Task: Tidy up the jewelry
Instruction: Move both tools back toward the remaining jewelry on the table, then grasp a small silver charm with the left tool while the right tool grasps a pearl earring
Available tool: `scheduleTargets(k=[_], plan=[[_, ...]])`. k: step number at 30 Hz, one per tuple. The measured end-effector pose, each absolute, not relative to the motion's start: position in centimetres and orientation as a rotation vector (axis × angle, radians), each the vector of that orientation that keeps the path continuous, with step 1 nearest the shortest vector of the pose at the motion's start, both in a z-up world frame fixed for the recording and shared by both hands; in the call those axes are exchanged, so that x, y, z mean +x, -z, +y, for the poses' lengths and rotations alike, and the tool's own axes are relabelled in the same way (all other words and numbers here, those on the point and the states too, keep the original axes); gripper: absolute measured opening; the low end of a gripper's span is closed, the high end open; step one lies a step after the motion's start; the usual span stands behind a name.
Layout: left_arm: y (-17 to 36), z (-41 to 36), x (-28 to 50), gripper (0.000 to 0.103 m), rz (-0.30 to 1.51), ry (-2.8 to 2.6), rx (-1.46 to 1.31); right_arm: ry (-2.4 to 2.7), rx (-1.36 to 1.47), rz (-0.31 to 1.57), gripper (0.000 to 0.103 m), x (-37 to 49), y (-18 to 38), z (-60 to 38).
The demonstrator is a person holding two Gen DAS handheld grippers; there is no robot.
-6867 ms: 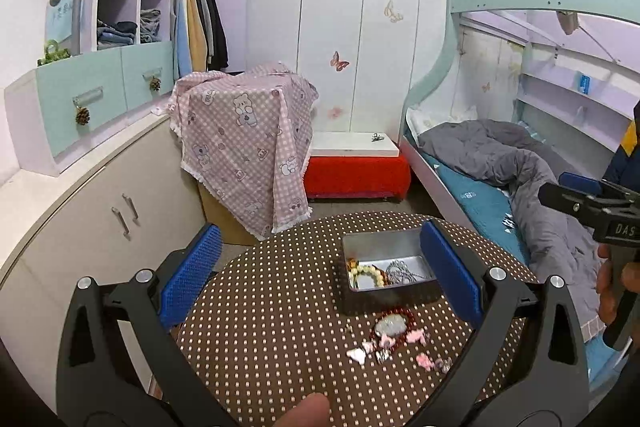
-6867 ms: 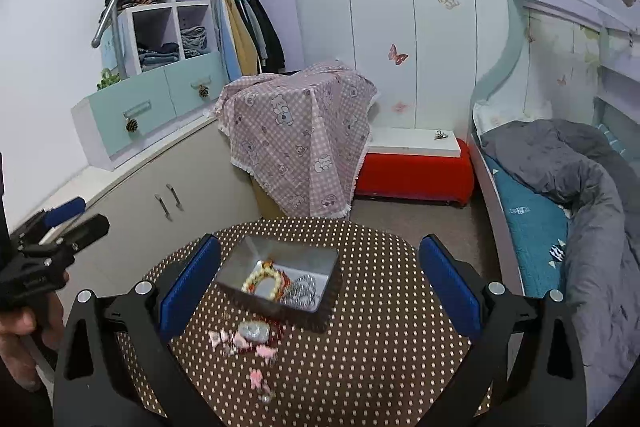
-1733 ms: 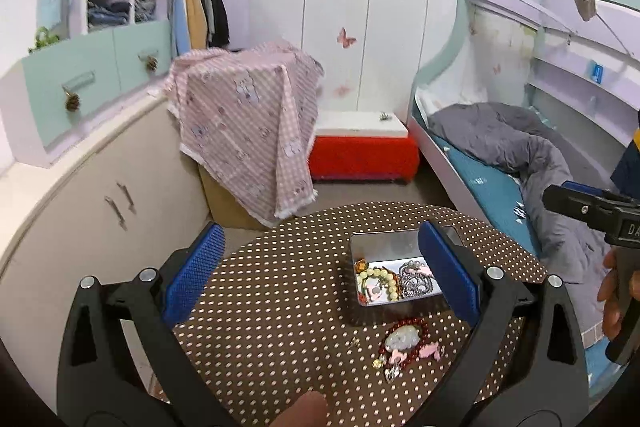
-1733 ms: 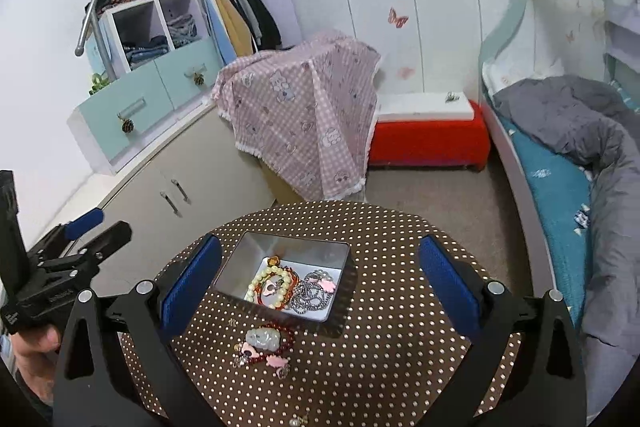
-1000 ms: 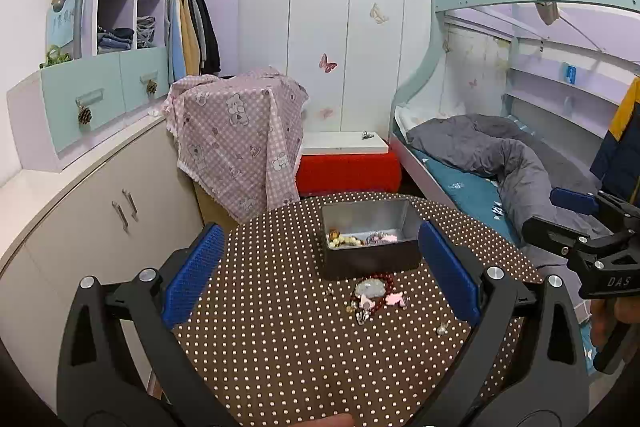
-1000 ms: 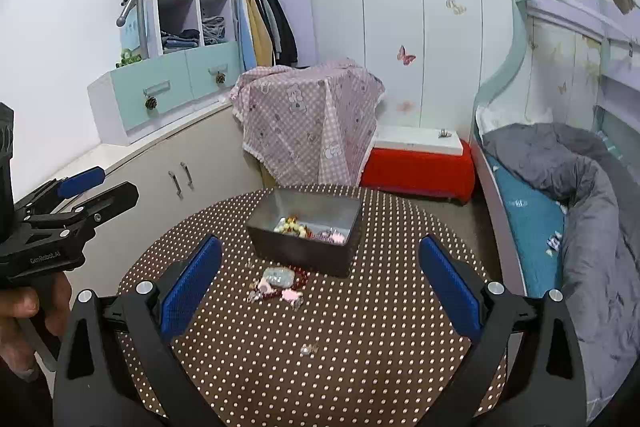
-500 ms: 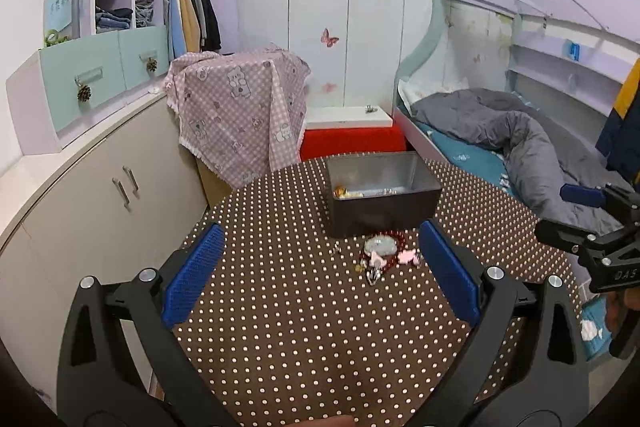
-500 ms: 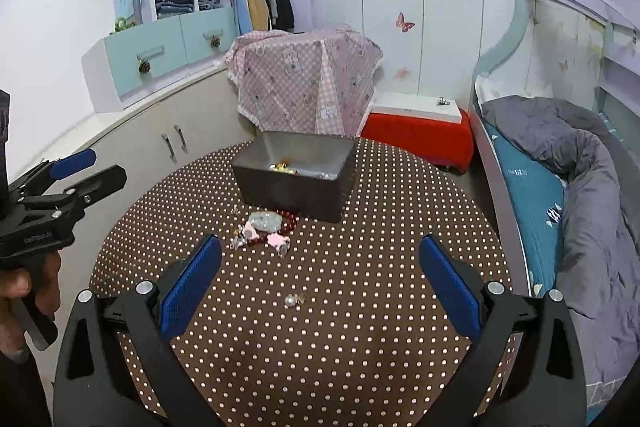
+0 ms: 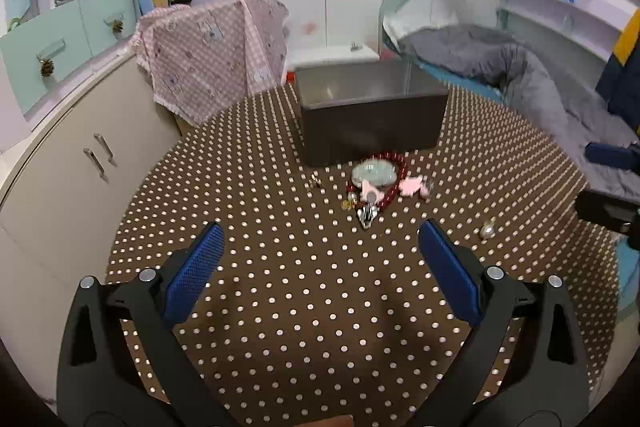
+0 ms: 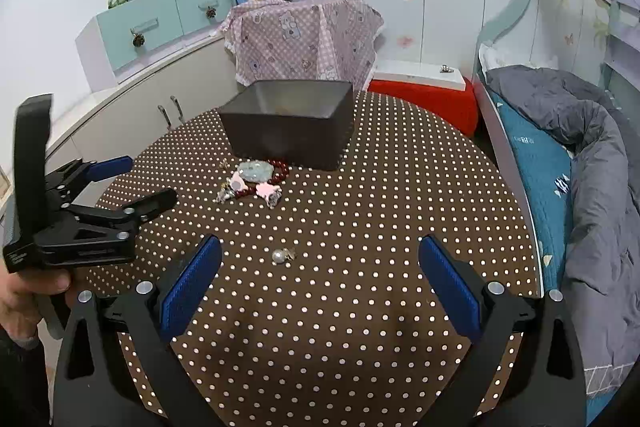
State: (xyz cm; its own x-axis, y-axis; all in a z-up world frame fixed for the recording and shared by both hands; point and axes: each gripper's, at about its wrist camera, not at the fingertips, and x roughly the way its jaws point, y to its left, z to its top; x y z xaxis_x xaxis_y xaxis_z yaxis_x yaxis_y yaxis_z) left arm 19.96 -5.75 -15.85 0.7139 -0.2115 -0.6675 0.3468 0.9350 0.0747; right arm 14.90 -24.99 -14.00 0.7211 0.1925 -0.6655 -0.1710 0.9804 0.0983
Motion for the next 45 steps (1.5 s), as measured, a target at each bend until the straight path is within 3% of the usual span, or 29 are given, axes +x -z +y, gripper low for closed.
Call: scheduleTargets(k=[9, 11, 14, 15, 19, 29, 30, 31, 38, 42, 45], plan=[[18.4, -7.7, 23.4, 0.092, 0.805, 0.333, 0.293, -0.209, 0.041, 0.773, 0.095, 15.4, 15.6, -25.8], [18.9, -8.1, 24.1, 0.083, 0.832, 0.340, 0.302, -0.212, 0.038, 0.779, 0.095, 15.7, 15.8, -25.7], [19.3, -8.1, 24.9, 0.063, 0.864, 0.381, 0.266, -0.221, 0.029, 0.788, 0.095, 15.7, 16.2, -25.7], [19.3, -8.0, 25.0, 0.051, 0.870, 0.401, 0.243, -0.223, 0.026, 0.790, 0.095, 15.8, 16.3, -25.7], [19.2, -7.8, 24.8, 0.028, 0.872, 0.448, 0.218, -0.239, 0.023, 0.802, 0.095, 16.0, 16.7, -25.7], [19.3, -8.6, 25.2, 0.025, 0.871, 0.475, 0.227, -0.268, -0.024, 0.817, 0.093, 16.7, 17.0, -24.2], [19.1, -8.6, 25.5, 0.023, 0.872, 0.483, 0.220, -0.271, -0.033, 0.820, 0.090, 16.9, 17.1, -24.0], [19.0, -8.5, 25.6, 0.015, 0.872, 0.499, 0.205, -0.276, -0.043, 0.825, 0.086, 17.0, 17.2, -23.7], [18.4, -7.1, 23.9, 0.015, 0.839, 0.520, 0.174, -0.313, -0.119, 0.876, 0.059, 18.6, 18.7, -21.6], [18.2, -6.3, 22.9, 0.015, 0.826, 0.519, 0.157, -0.335, -0.165, 0.906, 0.028, 19.0, 20.0, -20.5], [17.9, -5.6, 22.2, 0.015, 0.817, 0.520, 0.144, -0.336, -0.163, 0.903, 0.017, 18.8, 20.0, -20.5]])
